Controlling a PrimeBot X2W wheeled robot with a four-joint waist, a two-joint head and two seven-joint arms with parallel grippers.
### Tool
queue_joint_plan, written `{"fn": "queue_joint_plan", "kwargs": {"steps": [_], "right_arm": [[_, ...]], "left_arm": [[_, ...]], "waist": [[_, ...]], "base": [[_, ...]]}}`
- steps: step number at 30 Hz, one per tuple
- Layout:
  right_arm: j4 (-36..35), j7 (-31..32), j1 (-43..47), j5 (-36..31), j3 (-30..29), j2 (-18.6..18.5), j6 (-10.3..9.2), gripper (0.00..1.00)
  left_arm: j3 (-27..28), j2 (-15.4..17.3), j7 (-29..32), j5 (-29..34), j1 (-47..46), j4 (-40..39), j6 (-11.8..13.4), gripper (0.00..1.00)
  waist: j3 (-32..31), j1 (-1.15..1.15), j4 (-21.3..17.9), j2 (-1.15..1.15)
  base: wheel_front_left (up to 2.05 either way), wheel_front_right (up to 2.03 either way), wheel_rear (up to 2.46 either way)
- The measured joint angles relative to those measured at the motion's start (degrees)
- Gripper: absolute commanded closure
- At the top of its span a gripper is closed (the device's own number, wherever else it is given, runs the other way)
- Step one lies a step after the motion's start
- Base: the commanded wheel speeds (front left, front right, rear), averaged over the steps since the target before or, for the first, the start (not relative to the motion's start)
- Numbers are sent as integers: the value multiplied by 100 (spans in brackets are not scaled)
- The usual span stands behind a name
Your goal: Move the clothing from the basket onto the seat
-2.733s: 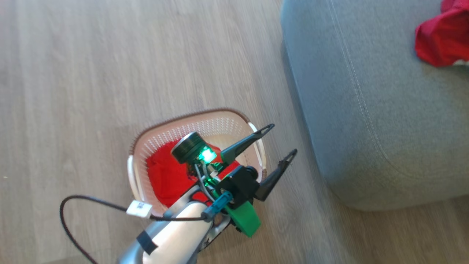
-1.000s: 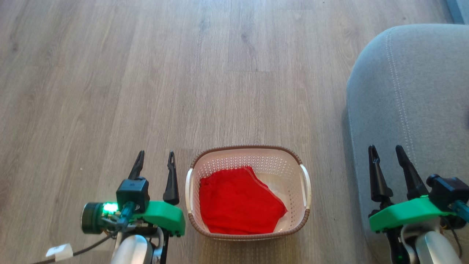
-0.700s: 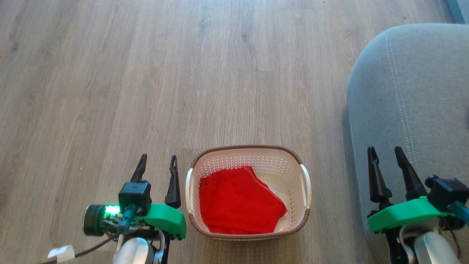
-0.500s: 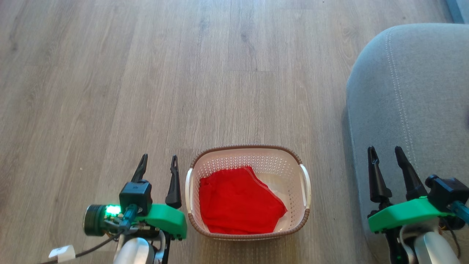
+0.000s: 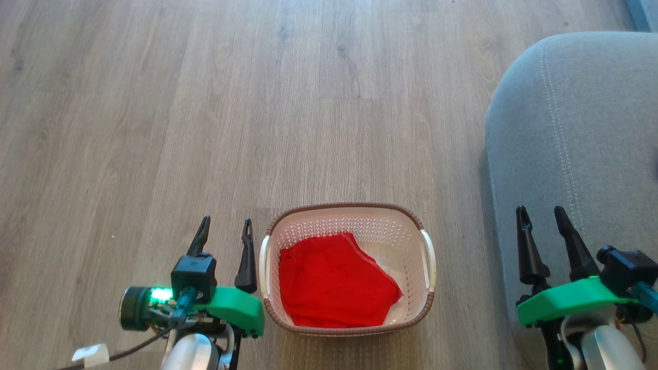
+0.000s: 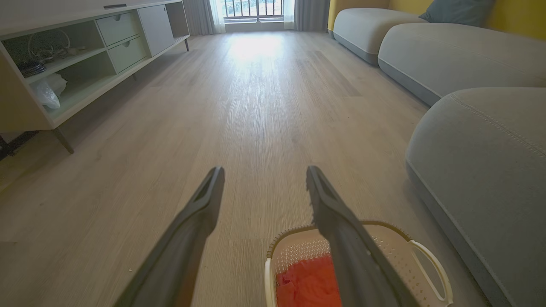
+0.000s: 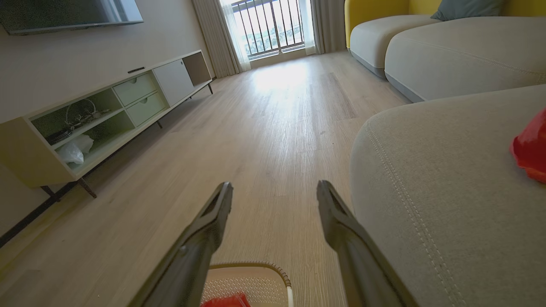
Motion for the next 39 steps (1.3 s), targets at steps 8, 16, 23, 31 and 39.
{"fn": "queue_joint_plan", "kwargs": {"steps": [8, 16, 23, 31, 39], "right_arm": [[2, 0, -3, -10, -16, 0, 0, 0], [111, 0, -17, -78, -171, 0, 0, 0], [299, 0, -236, -269, -489, 24, 0, 0], [222, 0, -528, -336, -523, 31, 0, 0], [-73, 0, -927, -370, -471, 24, 0, 0]], "left_arm": [[-33, 0, 0, 0, -2, 1, -1, 0], [-114, 0, 0, -25, -33, 7, -57, 0], [-321, -2, 0, -66, -361, 236, -159, 0], [-738, -8, 0, 111, -985, 649, -312, 0], [-1215, -22, 0, 170, -2016, 1428, -475, 0]], "waist": [[49, 0, -17, 0], [249, 0, -75, 0], [683, 0, -187, 0], [1340, 0, -330, 0], [2328, 2, -518, 0]], "base": [[0, 0, 0], [0, 0, 0], [0, 0, 0], [0, 0, 0], [0, 0, 0]]}}
